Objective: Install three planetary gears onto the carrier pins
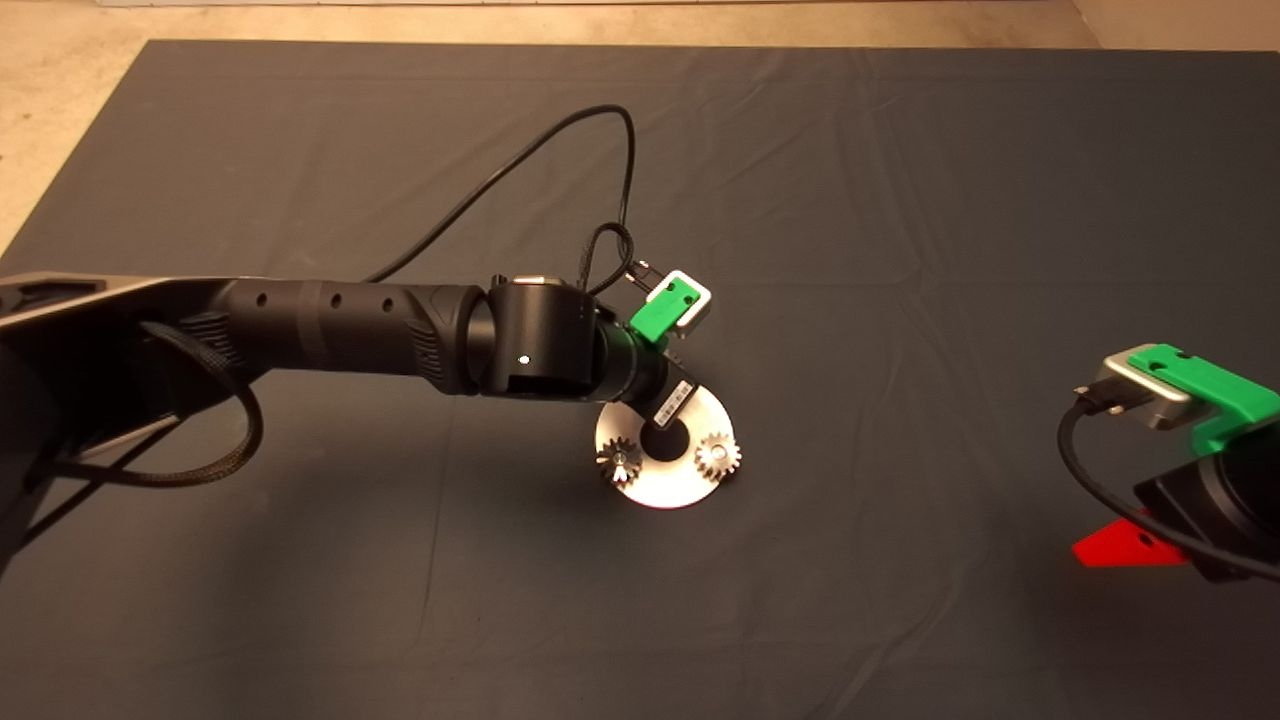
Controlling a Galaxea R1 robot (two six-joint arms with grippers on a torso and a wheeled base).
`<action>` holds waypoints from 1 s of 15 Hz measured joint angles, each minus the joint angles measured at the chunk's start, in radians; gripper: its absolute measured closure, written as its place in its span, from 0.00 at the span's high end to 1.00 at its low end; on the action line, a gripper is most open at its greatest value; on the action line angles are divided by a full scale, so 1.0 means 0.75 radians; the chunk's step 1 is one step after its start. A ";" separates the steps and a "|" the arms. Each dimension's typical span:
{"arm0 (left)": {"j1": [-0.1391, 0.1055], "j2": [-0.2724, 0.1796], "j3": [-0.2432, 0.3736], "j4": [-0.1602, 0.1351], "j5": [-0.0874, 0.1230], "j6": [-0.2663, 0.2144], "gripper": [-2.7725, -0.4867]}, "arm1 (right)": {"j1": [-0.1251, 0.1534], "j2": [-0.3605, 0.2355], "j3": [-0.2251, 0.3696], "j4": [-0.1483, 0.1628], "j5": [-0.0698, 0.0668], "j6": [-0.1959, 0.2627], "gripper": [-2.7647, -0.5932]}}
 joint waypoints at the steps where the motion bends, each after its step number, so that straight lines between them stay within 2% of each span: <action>1: 0.000 -0.001 0.000 0.000 0.000 0.000 0.12 | 0.000 0.000 0.000 0.000 0.000 0.000 0.59; 10: 0.000 0.000 0.000 0.000 0.000 -0.001 0.13 | 0.000 0.000 0.000 0.000 0.000 0.000 0.59; 15: 0.000 -0.001 0.000 -0.001 0.000 -0.002 0.20 | 0.000 0.000 0.000 0.000 0.000 0.000 0.59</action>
